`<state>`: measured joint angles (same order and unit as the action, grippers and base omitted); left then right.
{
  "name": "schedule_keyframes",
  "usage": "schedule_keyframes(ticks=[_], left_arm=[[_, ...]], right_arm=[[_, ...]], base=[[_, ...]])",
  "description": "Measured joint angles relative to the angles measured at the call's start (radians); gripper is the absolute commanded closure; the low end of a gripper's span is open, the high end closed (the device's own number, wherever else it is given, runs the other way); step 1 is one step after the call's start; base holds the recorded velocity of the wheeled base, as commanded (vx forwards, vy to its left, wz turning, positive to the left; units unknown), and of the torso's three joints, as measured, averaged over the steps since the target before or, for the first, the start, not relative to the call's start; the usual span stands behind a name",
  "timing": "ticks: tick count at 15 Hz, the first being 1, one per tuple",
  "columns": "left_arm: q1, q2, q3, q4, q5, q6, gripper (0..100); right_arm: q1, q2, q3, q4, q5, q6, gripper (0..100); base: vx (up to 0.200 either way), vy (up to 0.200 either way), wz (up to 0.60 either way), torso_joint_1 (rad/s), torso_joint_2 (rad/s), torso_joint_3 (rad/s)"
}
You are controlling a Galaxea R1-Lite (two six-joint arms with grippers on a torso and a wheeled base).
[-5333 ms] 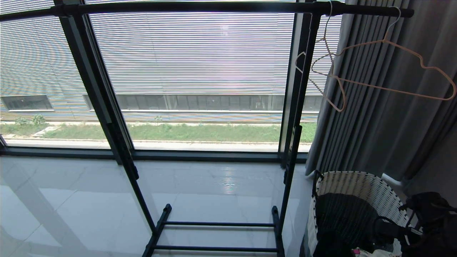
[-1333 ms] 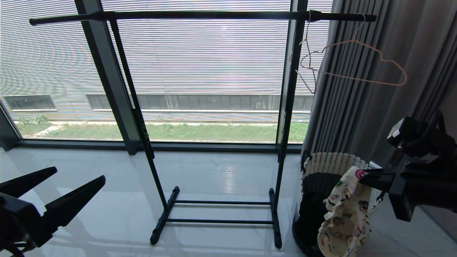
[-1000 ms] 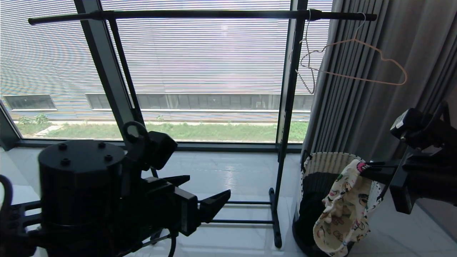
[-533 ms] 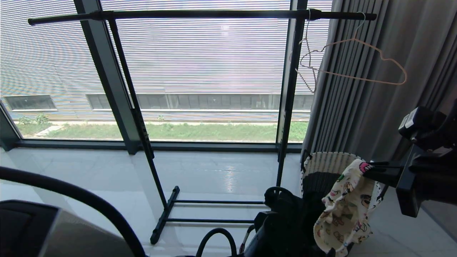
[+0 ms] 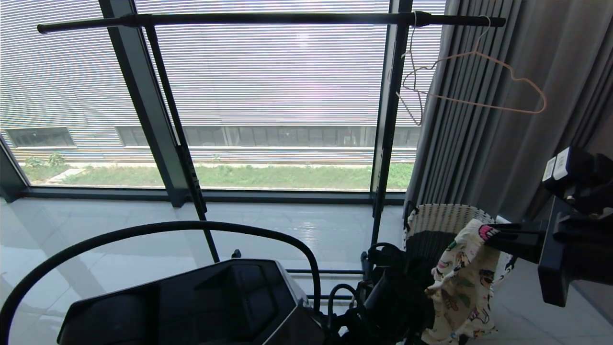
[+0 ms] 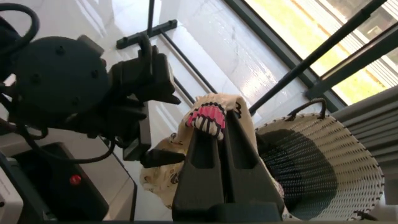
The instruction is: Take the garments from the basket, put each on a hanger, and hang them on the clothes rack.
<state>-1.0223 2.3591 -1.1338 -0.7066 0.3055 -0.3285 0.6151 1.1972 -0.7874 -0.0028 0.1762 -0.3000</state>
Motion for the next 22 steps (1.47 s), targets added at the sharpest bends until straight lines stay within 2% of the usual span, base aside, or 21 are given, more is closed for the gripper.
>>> schedule_keyframes(ticks=[2, 3, 6, 9, 12, 16, 20, 22], left_arm=[[0.023, 0.048, -0.005, 0.000, 0.003, 0.000, 0], [0.031, 0.065, -0.005, -0.001, 0.002, 0.000, 100], [0.038, 0.093, -0.003, -0.003, 0.005, 0.001, 100], [0.037, 0.098, 0.001, -0.004, 0.076, 0.016, 100], [0.030, 0.050, 0.075, -0.034, 0.076, 0.019, 100], [0.019, -0.189, 0.322, -0.051, -0.029, 0.056, 100], [0.018, -0.523, 0.602, -0.045, -0.104, 0.190, 100], [0.066, -0.668, 0.678, 0.030, -0.115, 0.268, 100]], right_arm=[[0.001, -0.007, 0.000, -0.002, 0.000, 0.003, 100], [0.001, -0.011, 0.000, -0.002, 0.000, 0.003, 100], [0.000, -0.023, 0.001, 0.001, -0.001, 0.003, 100], [-0.007, -0.023, 0.002, 0.002, -0.001, 0.008, 100], [-0.023, -0.002, 0.006, 0.001, -0.001, 0.023, 100], [-0.031, 0.052, 0.009, -0.001, 0.005, 0.024, 100], [-0.006, 0.130, -0.005, -0.010, 0.009, 0.023, 100], [0.020, 0.173, -0.018, -0.027, 0.009, 0.023, 100]], base=[[0.000, 0.000, 0.00, 0.000, 0.00, 0.000], [0.000, 0.000, 0.00, 0.000, 0.00, 0.000], [0.000, 0.000, 0.00, 0.000, 0.00, 0.000], [0.000, 0.000, 0.00, 0.000, 0.00, 0.000], [0.000, 0.000, 0.00, 0.000, 0.00, 0.000], [0.000, 0.000, 0.00, 0.000, 0.00, 0.000], [0.000, 0.000, 0.00, 0.000, 0.00, 0.000], [0.000, 0.000, 0.00, 0.000, 0.00, 0.000]])
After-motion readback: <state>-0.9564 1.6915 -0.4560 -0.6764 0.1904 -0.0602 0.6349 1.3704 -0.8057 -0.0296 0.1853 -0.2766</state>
